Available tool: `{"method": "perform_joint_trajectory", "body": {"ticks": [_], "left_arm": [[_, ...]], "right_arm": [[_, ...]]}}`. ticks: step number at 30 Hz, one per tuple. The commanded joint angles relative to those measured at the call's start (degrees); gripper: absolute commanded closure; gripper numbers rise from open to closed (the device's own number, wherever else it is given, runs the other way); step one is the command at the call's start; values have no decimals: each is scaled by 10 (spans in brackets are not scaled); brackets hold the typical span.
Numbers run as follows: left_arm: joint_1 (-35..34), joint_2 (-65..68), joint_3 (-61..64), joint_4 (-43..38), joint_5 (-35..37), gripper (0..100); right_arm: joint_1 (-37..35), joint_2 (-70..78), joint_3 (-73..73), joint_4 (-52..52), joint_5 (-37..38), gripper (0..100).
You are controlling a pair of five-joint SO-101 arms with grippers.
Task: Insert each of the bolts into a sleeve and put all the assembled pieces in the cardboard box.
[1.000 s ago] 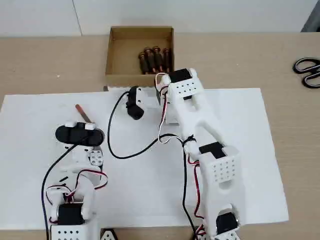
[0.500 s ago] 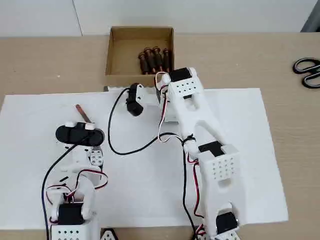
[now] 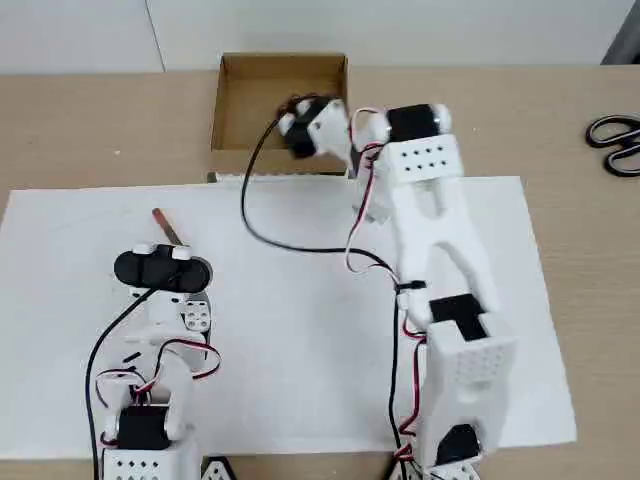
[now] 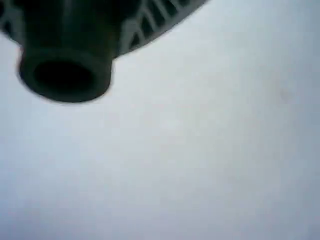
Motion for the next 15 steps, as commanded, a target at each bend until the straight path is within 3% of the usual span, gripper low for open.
{"method": "perform_joint_trajectory", "body": {"ticks": [1, 9, 15], "left_arm": [[-9, -1, -4, -7, 4, 991], [-44, 0, -116, 103, 0, 989], [-49, 0, -152, 146, -66, 990]], "right_arm": [[46, -87, -11, 6, -66, 995], [102, -282, 207, 5, -120, 995], [111, -435, 412, 4, -127, 995]]}}
